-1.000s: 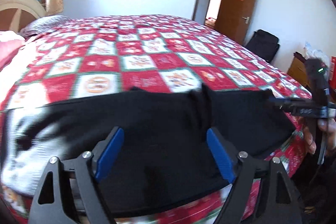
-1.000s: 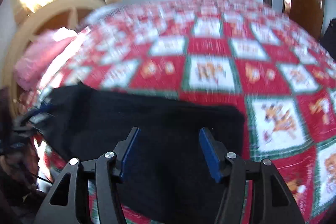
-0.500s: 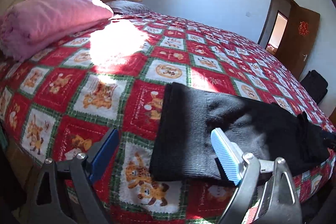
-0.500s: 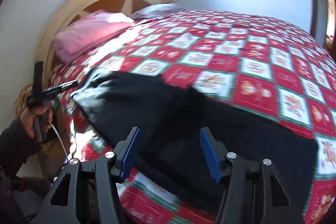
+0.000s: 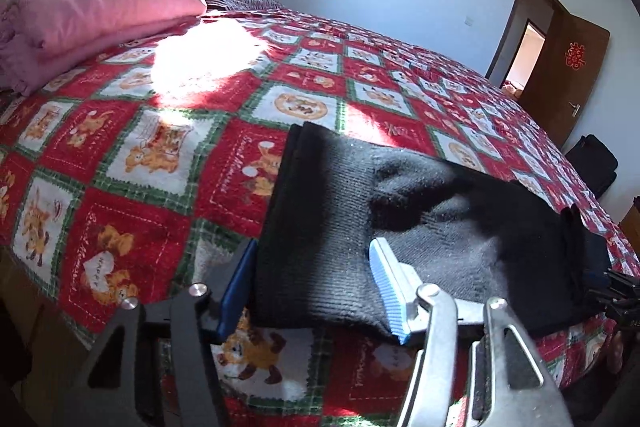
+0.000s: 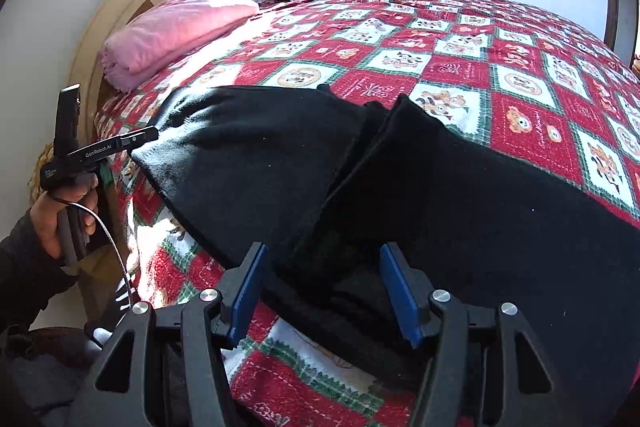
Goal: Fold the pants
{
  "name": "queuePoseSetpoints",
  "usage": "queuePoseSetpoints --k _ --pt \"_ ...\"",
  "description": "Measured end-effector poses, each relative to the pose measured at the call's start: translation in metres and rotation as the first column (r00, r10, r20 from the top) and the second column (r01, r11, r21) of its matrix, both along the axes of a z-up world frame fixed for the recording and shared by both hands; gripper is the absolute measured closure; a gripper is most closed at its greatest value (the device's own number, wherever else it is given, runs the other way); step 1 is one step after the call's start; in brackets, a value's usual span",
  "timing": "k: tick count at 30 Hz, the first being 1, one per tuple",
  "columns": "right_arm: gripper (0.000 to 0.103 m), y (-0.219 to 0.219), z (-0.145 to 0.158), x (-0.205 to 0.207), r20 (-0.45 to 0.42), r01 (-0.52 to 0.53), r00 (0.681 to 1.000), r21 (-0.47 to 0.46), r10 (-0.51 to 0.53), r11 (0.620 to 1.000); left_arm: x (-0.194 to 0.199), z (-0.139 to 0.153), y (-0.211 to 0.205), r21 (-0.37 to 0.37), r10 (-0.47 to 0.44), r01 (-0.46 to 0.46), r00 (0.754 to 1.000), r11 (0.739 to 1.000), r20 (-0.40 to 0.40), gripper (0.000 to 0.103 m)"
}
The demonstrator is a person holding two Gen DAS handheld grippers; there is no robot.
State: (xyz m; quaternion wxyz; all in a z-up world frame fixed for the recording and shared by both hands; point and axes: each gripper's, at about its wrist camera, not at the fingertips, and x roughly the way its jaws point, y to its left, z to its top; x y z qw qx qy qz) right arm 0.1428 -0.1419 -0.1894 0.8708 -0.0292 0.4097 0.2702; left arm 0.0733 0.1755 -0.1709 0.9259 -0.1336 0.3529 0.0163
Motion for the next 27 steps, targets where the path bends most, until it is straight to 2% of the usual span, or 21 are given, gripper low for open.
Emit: queuePoseSetpoints --k 3,4,6,8,10,13,20,22,23,25,27 --pt "0.043 0.001 -0.001 0.004 0.004 0.002 1.0 -0.004 -0.002 1.0 0.004 -0.004 -0.002 0.02 -0.005 0.006 1.0 1.0 -0.009 0.043" --pt "0.043 0.003 -0.001 0.004 0.009 0.001 1.0 -0.01 -0.001 1.0 0.006 -0.008 0.0 0.02 -0.003 0.004 1.0 1.0 -0.023 0.038" --pt "0.043 0.005 -0.003 0.001 0.029 -0.003 1.0 -0.035 0.004 0.999 0.006 -0.012 0.005 -0.016 -0.004 0.004 1.0 1.0 -0.007 0.037" --pt "0.043 0.009 -0.004 -0.001 0.046 -0.005 0.999 -0.06 0.008 0.998 0.006 -0.013 0.004 -0.005 -0.024 0.024 1.0 1.0 0.002 0.036" --pt "0.043 0.01 -0.004 -0.002 0.056 -0.005 0.998 -0.072 0.009 0.997 0.005 -0.009 0.004 -0.015 -0.043 0.043 0.999 0.999 -0.002 0.045" --pt "0.043 0.009 -0.005 -0.002 0.061 -0.004 0.998 -0.073 0.009 0.997 0.005 -0.003 0.006 -0.022 -0.048 0.049 0.999 0.999 0.006 0.051" --pt "0.042 0.012 -0.007 -0.003 0.078 -0.014 0.997 -0.094 0.021 0.995 0.005 -0.009 0.002 -0.001 -0.04 0.04 0.999 0.999 0.011 0.05" --pt "0.042 0.013 -0.008 -0.004 0.086 -0.015 0.996 -0.107 0.025 0.994 0.004 -0.005 0.005 -0.037 -0.049 0.049 0.999 0.998 0.006 0.058" --pt "0.042 0.014 -0.008 -0.005 0.088 -0.015 0.996 -0.11 0.025 0.994 0.004 -0.003 0.008 -0.066 -0.049 0.05 0.999 0.997 0.008 0.058" --pt "0.041 0.015 -0.008 -0.005 0.091 -0.015 0.996 -0.115 0.026 0.993 0.006 -0.003 0.009 -0.051 -0.044 0.044 0.999 0.998 0.001 0.056" --pt "0.041 0.016 -0.009 -0.006 0.094 -0.017 0.995 -0.12 0.028 0.993 0.008 -0.008 0.009 -0.04 -0.032 0.032 0.999 0.999 0.0 0.047"
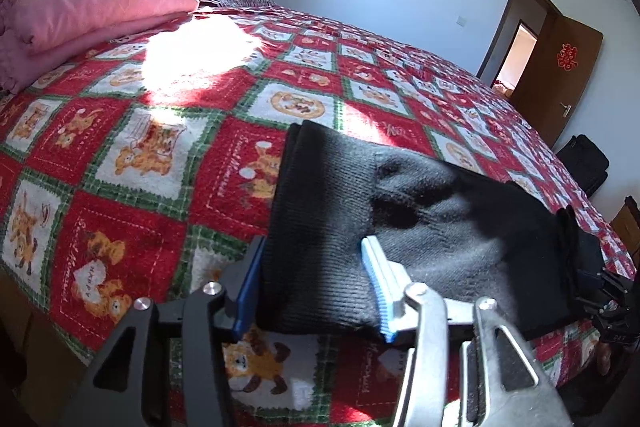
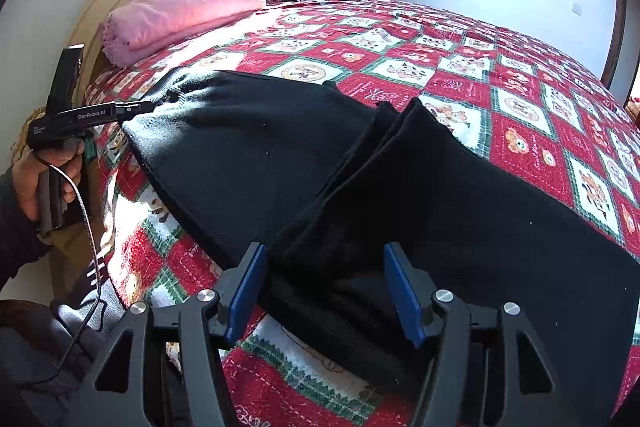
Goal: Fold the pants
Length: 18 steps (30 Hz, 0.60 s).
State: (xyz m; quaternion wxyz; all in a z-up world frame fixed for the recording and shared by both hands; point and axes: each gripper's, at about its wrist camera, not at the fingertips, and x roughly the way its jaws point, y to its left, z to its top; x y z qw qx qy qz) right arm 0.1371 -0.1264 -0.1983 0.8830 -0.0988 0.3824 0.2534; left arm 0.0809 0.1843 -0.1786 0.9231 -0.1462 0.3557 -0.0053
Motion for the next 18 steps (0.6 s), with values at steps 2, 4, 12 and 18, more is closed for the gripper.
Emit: queuePoseSetpoints --k 2,4,12,18 --pt "0.041 0.001 0.0 0.0 0.003 0.0 1.0 -0.003 0.0 1.0 0.001 -0.004 0.002 -0.021 0.0 0.001 1.0 1.0 0.013 0.044" --pt "0.04 0.001 0.0 -0.001 0.008 0.0 1.0 -0.007 0.0 1.0 0.001 -0.004 0.004 -0.036 -0.014 0.015 1.0 0.999 0.011 0.045" --pt "0.04 -0.012 0.006 0.002 -0.019 0.038 0.999 0.086 -0.037 0.996 -0.007 0.014 0.015 -0.182 -0.077 0.092 0.993 0.979 0.086 0.078" --pt "0.04 -0.03 0.016 0.006 -0.003 0.118 0.993 0.132 -0.118 0.984 -0.011 0.026 0.019 -0.279 -0.069 0.11 0.986 0.954 0.154 0.081"
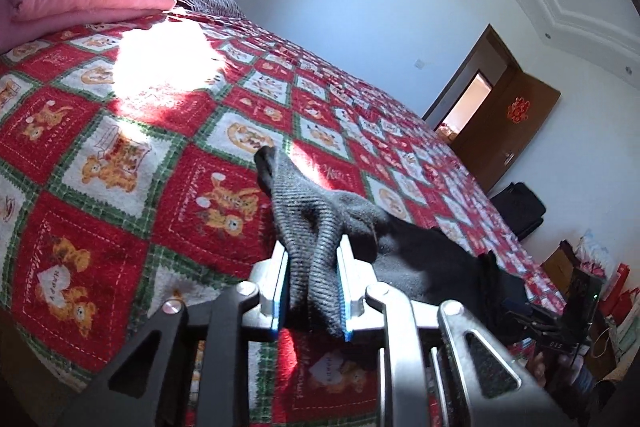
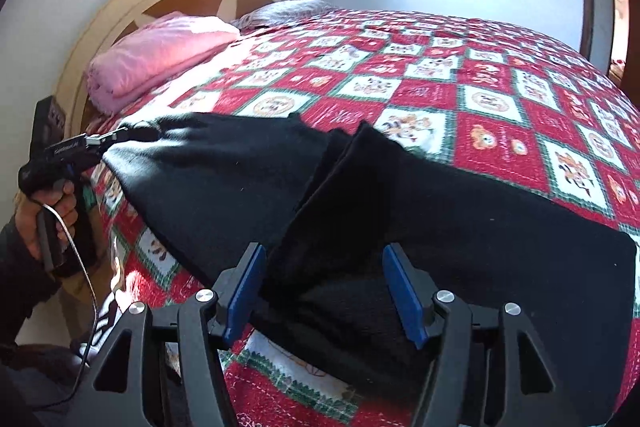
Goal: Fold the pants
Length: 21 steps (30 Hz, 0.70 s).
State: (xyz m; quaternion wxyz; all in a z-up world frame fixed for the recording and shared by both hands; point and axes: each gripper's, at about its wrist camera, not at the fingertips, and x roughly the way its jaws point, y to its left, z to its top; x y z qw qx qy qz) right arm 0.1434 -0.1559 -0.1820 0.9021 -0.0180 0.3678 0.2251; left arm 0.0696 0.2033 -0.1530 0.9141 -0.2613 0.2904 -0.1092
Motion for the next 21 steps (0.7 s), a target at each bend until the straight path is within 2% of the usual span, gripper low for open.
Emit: queuePoseSetpoints --k 4,8,11,16,21 --pt "0.04 -0.011 0.007 0.002 0.011 0.046 0.999 0.025 -0.047 0.999 -0.003 0.018 -0.009 0.031 -0.009 0.007 0.999 0.999 0.049 0.082" --pt "0.04 -0.023 0.02 0.0 0.025 0.082 0.996 0.051 -0.083 0.995 -0.01 0.048 -0.029 0.088 -0.039 0.028 0.991 0.996 0.127 0.082" --pt "0.04 -0.036 0.033 -0.006 0.036 0.11 0.993 0.081 -0.113 0.991 -0.015 0.071 -0.049 0.122 -0.081 0.059 0.979 0.991 0.189 0.082" --pt "0.04 -0.067 0.046 -0.019 0.045 0.16 0.985 0.115 -0.166 0.98 -0.016 0.106 -0.079 0.132 -0.146 0.114 0.952 0.985 0.268 0.082" --pt "0.04 -0.105 0.046 -0.03 0.032 0.228 0.972 0.126 -0.233 0.966 -0.007 0.126 -0.119 0.177 -0.211 0.162 0.93 0.971 0.302 0.082"
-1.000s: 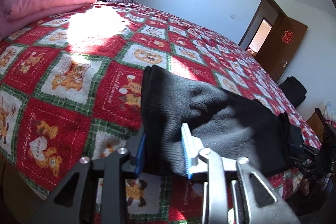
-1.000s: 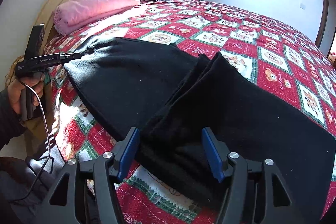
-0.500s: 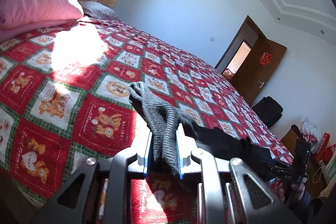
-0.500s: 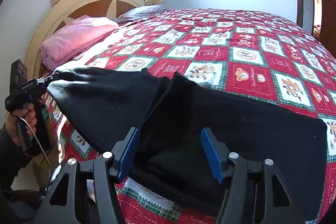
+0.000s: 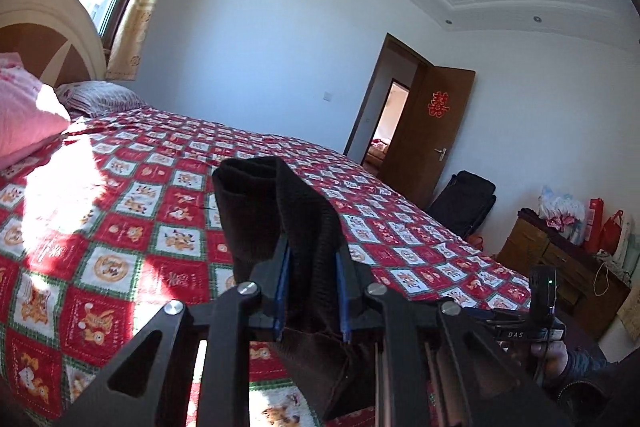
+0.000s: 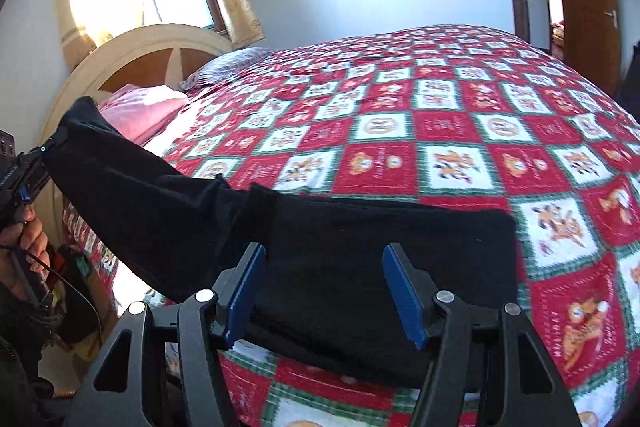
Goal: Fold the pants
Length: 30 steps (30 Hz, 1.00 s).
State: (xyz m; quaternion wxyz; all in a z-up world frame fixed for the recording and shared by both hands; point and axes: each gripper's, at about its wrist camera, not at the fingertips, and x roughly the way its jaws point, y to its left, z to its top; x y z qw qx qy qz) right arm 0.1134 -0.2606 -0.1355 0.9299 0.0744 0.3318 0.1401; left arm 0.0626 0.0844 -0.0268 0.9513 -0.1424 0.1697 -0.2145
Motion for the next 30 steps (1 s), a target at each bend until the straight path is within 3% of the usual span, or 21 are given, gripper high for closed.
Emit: queuePoseSetpoints --k 6,13,20,24,27,30 --pt "0.04 -0.048 -0.005 -0.004 -0.026 0.104 0.994 0.025 -0.104 0.994 0.008 0.016 -0.05 0.027 -0.126 0.125 0.991 0.992 0.038 0.083" --pt "0.04 -0.099 -0.006 -0.009 -0.042 0.217 0.976 0.078 -0.215 0.973 0.026 0.015 -0.13 0.104 -0.302 0.301 0.953 0.948 -0.007 0.083" --pt "0.04 -0.131 -0.013 -0.006 -0.057 0.289 0.957 0.128 -0.283 0.949 0.046 -0.036 -0.229 0.246 -0.423 0.456 0.889 0.856 -0.176 0.083" --pt "0.04 -0.135 -0.017 -0.003 -0.072 0.29 0.957 0.154 -0.282 0.944 0.043 -0.072 -0.273 0.38 -0.439 0.509 0.86 0.773 -0.26 0.083" --pt "0.04 -0.134 -0.019 -0.001 -0.074 0.281 0.959 0.165 -0.272 0.945 0.04 -0.081 -0.29 0.433 -0.436 0.515 0.857 0.74 -0.274 0.082" --pt "0.04 -0.134 -0.022 0.0 -0.08 0.269 0.963 0.191 -0.258 0.944 0.035 -0.083 -0.297 0.458 -0.435 0.504 0.864 0.732 -0.255 0.075"
